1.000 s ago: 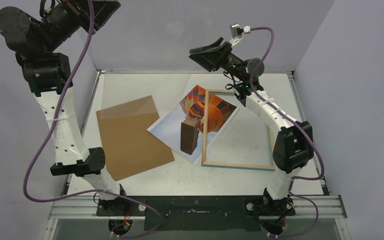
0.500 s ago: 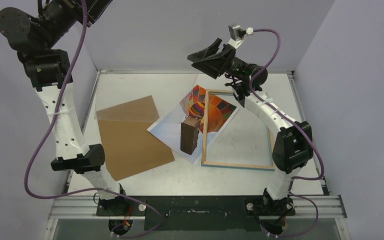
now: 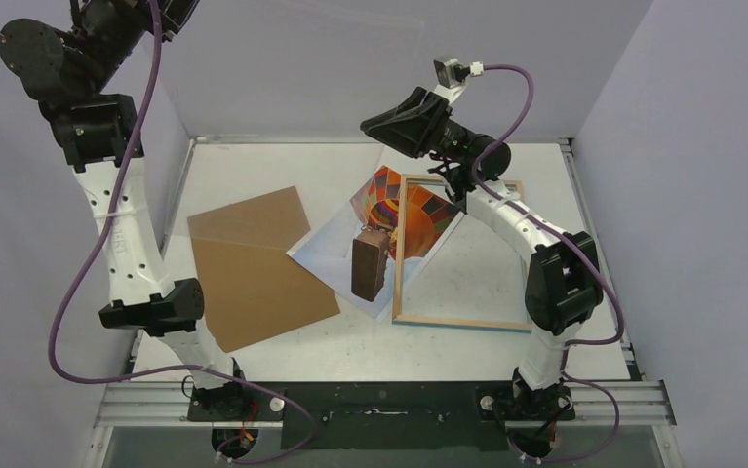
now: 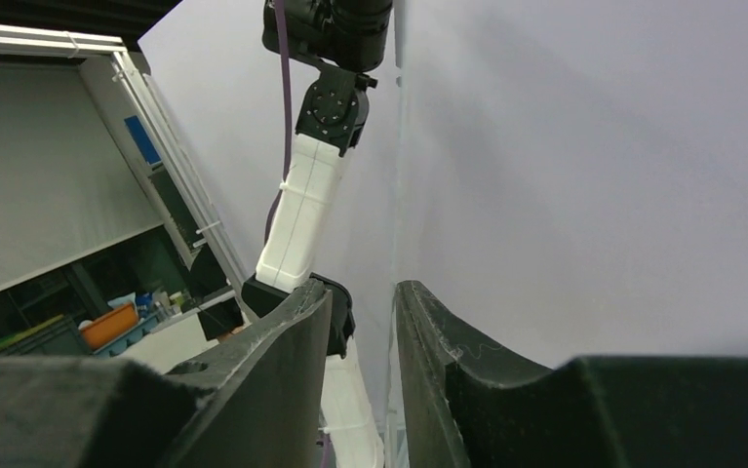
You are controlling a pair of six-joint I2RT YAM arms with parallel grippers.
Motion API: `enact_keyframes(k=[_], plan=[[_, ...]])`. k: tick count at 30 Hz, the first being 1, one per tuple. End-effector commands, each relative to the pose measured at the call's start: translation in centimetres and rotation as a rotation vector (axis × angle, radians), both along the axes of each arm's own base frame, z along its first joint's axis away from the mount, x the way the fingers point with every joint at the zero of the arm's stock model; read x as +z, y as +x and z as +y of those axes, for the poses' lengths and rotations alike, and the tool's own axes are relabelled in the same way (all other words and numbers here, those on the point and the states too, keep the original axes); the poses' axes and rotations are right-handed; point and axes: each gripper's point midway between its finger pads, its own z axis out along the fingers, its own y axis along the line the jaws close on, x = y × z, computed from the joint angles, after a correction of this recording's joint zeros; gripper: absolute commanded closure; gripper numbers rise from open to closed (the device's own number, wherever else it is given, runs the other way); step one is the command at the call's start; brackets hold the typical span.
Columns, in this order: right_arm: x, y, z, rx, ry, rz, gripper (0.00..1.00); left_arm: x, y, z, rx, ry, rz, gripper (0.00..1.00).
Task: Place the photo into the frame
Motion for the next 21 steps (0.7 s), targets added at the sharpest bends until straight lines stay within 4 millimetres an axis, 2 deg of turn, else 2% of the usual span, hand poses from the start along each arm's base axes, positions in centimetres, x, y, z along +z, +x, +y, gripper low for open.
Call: enact_keyframes(k=[1, 6, 13, 15, 17, 21], plan=[[0.9, -1.1, 0.0, -0.001, 0.045, -0.052, 0.71, 1.9, -0.5, 1.0, 0.044, -0.071, -0.070, 1.00], [0.8, -0.9, 0.5, -0.009, 0.030, -0.043, 0.79, 1.9, -0.2, 1.4, 0.059, -0.101, -0.056, 1.00], [0.7, -1.1, 1.2, 0.012, 0.021, -0.037, 0.83, 2.1, 0.2, 2.1, 0.085, -0.155, -0.045, 1.00], [0.6, -1.0, 1.2, 0.011, 0.016, -0.028, 0.89, 2.0, 0.6, 2.2, 0.086, -0.164, -0.035, 1.00], [0.6, -0.7, 1.4, 0.004, 0.003, -0.014, 0.99, 1.7, 0.8, 2.2, 0.085, -0.166, -0.028, 1.00], [-0.2, 1.1, 1.5, -0.051, -0.035, 0.041, 1.00, 1.1, 1.1, 2.3, 0.096, -0.163, -0.011, 1.00]])
